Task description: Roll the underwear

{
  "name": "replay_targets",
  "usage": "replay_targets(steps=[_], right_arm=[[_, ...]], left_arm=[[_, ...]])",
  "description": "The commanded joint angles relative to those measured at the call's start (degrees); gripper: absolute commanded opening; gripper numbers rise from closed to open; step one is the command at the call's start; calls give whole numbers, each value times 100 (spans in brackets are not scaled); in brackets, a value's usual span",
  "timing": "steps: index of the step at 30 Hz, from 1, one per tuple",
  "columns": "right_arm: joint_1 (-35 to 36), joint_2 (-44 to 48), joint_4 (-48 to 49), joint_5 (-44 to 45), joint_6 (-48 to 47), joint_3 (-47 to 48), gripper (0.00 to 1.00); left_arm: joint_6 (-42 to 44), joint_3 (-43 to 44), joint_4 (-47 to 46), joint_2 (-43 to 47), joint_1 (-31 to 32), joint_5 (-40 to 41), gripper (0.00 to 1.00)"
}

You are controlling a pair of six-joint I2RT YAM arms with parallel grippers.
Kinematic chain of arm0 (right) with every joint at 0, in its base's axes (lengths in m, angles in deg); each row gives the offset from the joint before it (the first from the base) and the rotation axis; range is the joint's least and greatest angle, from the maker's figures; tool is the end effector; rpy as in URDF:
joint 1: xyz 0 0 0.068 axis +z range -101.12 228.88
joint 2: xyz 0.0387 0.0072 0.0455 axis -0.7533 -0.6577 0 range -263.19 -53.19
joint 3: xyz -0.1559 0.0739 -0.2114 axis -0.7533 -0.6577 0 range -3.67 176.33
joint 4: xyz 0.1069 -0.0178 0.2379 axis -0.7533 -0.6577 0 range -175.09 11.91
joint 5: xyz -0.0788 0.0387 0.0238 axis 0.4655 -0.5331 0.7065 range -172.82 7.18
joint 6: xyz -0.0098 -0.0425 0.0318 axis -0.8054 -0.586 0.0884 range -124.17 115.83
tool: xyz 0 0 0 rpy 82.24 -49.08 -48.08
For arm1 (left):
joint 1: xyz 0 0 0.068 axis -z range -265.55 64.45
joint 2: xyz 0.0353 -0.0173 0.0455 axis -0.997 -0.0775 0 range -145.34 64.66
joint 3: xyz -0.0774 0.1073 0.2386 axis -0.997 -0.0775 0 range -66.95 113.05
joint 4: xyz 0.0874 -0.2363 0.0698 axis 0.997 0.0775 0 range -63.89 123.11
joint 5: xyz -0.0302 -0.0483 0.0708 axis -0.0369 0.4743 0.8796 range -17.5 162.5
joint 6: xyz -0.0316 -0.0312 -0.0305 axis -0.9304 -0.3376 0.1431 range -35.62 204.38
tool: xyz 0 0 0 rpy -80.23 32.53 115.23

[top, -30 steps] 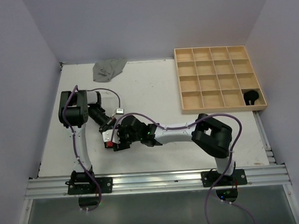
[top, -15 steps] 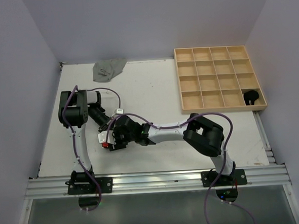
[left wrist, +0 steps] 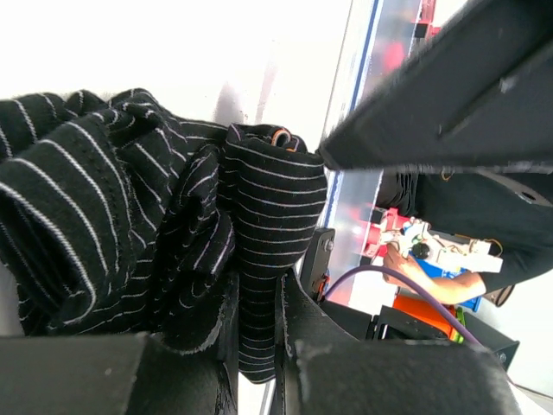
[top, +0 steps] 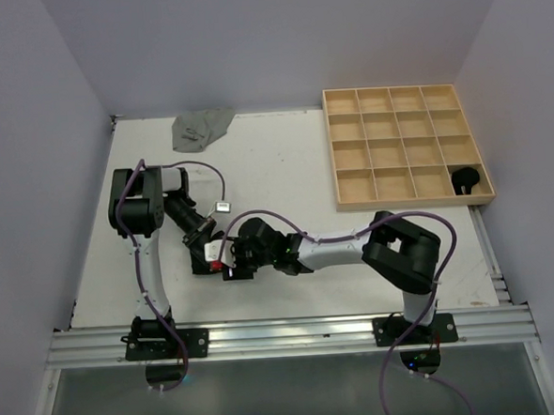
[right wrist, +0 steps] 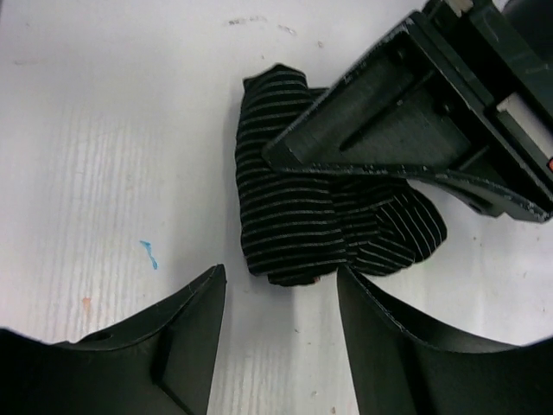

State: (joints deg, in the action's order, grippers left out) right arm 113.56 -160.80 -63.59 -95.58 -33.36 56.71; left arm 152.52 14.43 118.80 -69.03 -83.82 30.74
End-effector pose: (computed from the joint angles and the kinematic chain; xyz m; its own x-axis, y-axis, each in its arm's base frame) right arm 0.1647 0.3665 0.1672 0.2669 -0.5482 -0.7926 -0.9518 -0.0209 -0.3061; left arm 0.3165 -0.0333 0.0896 -0.6986 0.7138 -0.0497 0.3376 0.2676 -0.9024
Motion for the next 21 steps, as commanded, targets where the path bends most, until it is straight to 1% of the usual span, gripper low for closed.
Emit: replay_targets(steps=[1,9,21], right_arm=[[-79,40,-158,90,89,78,59],[-79,-400,-246,-157,-16,632,58],[-53,-735,-114,-368,53,905,61]], left_arm=[[657,-9,-1833,-122,-51,1302,14],[648,27,-1824,-113,-42,1319,14],[657,18,-1815,-131,-7,1310,15]])
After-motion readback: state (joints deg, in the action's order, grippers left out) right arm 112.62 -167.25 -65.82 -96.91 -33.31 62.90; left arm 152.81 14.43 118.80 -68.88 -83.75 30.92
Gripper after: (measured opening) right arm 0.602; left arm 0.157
